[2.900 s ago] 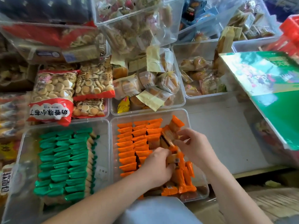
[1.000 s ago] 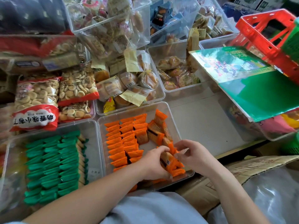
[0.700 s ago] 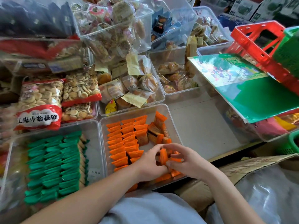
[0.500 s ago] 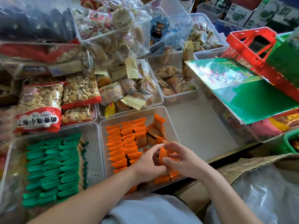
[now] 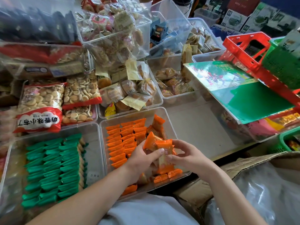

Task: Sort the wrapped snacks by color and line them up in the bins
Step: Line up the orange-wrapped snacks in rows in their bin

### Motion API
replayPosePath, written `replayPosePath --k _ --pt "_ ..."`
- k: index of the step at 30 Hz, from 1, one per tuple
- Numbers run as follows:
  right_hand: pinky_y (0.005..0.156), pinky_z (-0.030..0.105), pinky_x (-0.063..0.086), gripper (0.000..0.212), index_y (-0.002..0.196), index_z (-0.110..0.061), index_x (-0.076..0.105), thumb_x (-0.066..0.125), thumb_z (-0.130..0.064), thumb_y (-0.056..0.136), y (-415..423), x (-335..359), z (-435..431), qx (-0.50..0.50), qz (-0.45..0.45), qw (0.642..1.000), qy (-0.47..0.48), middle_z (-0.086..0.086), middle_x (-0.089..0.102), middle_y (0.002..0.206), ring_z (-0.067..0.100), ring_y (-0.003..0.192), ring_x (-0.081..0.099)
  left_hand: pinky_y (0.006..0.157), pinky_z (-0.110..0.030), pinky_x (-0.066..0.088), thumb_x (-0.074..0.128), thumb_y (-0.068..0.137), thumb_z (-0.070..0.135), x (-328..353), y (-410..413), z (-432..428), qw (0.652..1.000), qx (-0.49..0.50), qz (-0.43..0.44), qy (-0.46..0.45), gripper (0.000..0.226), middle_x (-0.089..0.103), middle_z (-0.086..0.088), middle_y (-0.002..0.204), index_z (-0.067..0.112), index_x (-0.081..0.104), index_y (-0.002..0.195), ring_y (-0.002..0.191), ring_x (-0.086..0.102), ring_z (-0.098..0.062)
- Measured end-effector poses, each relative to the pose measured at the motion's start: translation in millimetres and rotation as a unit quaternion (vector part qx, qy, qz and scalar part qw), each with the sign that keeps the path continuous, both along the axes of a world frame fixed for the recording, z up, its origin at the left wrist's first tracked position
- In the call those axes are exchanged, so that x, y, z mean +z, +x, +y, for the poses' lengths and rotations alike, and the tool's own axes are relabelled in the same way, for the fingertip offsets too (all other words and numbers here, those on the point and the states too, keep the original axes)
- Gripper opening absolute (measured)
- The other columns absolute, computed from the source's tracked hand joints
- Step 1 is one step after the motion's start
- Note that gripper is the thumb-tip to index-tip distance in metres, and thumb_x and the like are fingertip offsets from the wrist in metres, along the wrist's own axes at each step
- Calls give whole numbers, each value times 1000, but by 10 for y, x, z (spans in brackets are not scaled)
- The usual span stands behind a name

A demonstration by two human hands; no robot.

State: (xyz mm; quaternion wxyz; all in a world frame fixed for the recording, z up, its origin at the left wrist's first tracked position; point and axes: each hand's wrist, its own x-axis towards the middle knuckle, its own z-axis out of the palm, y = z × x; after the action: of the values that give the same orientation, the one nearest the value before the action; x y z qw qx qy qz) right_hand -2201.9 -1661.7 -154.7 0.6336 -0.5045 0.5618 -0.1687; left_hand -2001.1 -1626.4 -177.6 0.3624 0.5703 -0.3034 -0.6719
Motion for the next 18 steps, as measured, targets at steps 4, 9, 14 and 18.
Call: replayPosePath --k 4,9,14,18 --pt "85 46 64 42 125 -26 69 83 -10 87 93 20 25 -63 -18 998 3 4 77 112 24 99 77 69 -28 59 78 92 30 98 54 -53 999 28 33 -4 36 78 -10 113 12 68 121 102 76 -27" --pt "76 37 62 30 122 -14 70 76 -6 93 115 80 27 -116 -32 993 -9 8 81 100 26 89 78 72 -37 58 66 102 20 121 211 -65 997 56 48 10 24 77 -17 111 5 69 120 93 76 -28" --pt "79 41 65 27 114 -20 72 80 -10 90 98 153 -20 -191 2 980 -53 4 81 91 22 85 79 76 -40 53 65 101 28 141 360 -25 994 85 65 14 18 77 -18 105 14 72 111 89 69 -29" --pt "84 47 64 32 114 -19 71 83 -9 86 204 249 -42 -192 -20 980 -51 7 81 92 27 88 79 77 -43 55 66 99 40 226 375 -8 992 98 78 20 35 76 -23 105 10 74 115 89 68 -32"
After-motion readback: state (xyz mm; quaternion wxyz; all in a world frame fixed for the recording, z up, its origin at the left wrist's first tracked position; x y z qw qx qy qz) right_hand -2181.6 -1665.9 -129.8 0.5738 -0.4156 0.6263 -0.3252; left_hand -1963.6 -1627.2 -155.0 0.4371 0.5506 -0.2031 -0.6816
